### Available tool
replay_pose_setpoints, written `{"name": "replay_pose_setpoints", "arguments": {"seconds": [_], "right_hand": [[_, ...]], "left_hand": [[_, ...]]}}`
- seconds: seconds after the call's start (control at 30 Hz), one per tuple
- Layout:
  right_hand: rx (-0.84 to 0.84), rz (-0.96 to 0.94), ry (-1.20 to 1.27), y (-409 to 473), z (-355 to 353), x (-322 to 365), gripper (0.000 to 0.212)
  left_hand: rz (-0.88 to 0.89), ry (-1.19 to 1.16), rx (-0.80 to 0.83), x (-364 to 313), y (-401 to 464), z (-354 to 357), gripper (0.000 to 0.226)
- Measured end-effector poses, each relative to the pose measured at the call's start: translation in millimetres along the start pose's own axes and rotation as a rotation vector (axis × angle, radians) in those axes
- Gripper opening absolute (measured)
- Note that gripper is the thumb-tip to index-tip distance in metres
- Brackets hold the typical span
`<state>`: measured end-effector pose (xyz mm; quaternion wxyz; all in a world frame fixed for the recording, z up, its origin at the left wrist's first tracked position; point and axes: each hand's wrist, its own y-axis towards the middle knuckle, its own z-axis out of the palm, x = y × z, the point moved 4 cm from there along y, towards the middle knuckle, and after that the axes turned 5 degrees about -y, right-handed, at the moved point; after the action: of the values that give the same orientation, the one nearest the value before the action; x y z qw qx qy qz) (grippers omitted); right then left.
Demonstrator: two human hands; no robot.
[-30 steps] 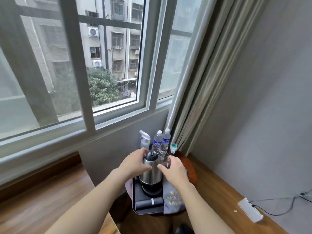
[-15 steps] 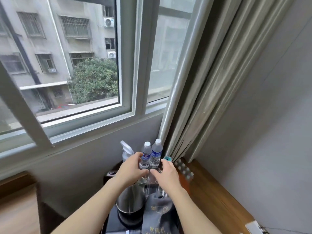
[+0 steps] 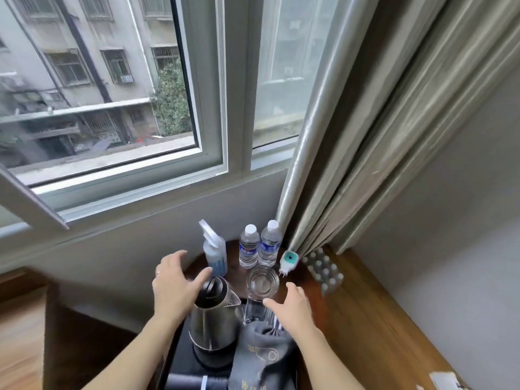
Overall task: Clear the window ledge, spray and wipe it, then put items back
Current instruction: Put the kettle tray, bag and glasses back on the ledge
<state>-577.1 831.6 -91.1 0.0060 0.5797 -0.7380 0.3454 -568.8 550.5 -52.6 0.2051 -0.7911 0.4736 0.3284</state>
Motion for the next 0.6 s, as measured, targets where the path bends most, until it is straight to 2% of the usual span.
{"name": "replay_pose_setpoints", "arguments": {"seconds": [0.07, 0.17, 0.23, 0.3, 0.47, 0.53, 0.6], "right_hand": [[0.047, 0.067, 0.006, -2, 16, -15, 0.092], [0.07, 0.129, 0.027, -7, 33, -30, 0.102], [0.049, 0.141, 0.041, -12, 40, -39, 0.102], [0.034, 0.165, 0.068, -19, 46, -48, 0.107], [0.069, 0.265, 0.232, -38, 65, -74, 0.127], [0.067, 0.315, 0.328, -44, 75, -86, 0.129], [0.092, 0.363, 0.373, -50, 87, -96, 0.131]], "left_hand": [[-0.145, -0.094, -0.017, 43, -11, -9, 0.078], [-0.289, -0.101, 0.228, 95, -37, 0, 0.115], [-0.349, -0.11, 0.398, 117, -55, 14, 0.13], [-0.389, -0.098, 0.489, 129, -68, 29, 0.141], [-0.454, -0.058, 0.647, 152, -80, 60, 0.137], [-0.458, -0.005, 0.663, 160, -80, 65, 0.139], [-0.46, 0.006, 0.649, 167, -78, 67, 0.132]]}}
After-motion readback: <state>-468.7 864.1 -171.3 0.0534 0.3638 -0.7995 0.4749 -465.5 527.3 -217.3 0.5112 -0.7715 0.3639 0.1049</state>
